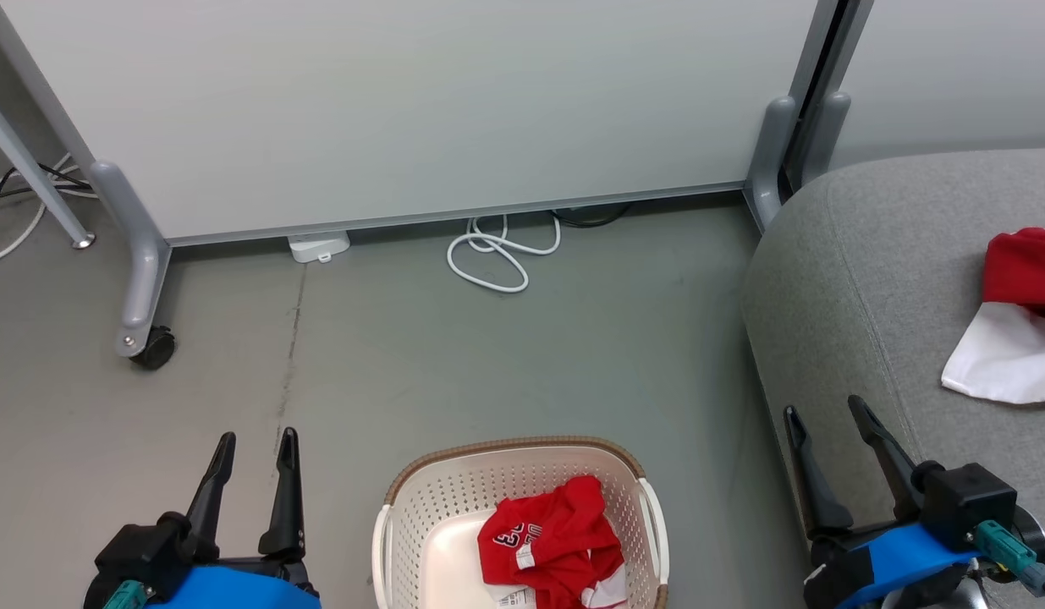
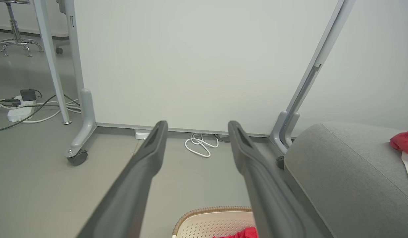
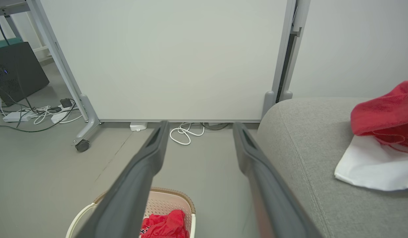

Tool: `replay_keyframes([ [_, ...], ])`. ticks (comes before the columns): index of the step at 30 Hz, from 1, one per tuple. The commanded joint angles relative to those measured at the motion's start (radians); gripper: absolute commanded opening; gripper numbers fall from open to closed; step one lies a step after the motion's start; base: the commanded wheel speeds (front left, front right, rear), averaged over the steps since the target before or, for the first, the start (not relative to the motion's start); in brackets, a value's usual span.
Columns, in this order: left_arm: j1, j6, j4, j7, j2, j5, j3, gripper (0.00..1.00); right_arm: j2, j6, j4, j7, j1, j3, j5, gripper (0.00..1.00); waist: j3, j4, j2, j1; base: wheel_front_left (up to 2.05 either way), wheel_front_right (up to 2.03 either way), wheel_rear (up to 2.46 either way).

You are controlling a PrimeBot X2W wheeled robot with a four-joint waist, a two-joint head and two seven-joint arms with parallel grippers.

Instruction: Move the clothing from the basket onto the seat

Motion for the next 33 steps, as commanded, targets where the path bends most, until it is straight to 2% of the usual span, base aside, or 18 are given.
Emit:
replay_keyframes([
  [1, -0.027, -0.001, -0.004, -0.005, 0.010, 0.001, -0.008, 1.00, 0.000, 0.000, -0.007, -0.009, -0.020, 0.012, 0.005, 1.00, 0.021, -0.016, 0.0000, -0.0001, 0.00, 0.00, 0.00],
  [7, -0.084, -0.001, 0.021, -0.004, 0.026, -0.008, -0.067, 1.00, 0.000, 0.000, -0.013, -0.017, -0.054, 0.053, 0.016, 1.00, 0.101, -0.071, 0.0000, -0.0001, 0.00, 0.00, 0.00],
  [12, -0.153, -0.001, 0.084, -0.004, 0.035, -0.032, -0.129, 1.00, 0.000, 0.000, -0.009, -0.029, -0.094, 0.096, 0.028, 1.00, 0.197, -0.144, 0.0000, -0.0001, 0.00, 0.00, 0.00],
  [23, -0.359, -0.001, 0.325, -0.002, 0.092, -0.114, -0.284, 1.00, 0.001, 0.000, 0.007, -0.088, -0.209, 0.200, 0.070, 1.00, 0.446, -0.331, 0.0000, -0.0001, 0.00, 0.00, 0.00],
  [33, -0.513, -0.001, 0.509, 0.048, 0.161, -0.187, -0.404, 1.00, 0.001, 0.000, 0.042, -0.150, -0.268, 0.267, 0.128, 1.00, 0.629, -0.439, 0.0000, -0.0001, 0.00, 0.00, 0.00],
])
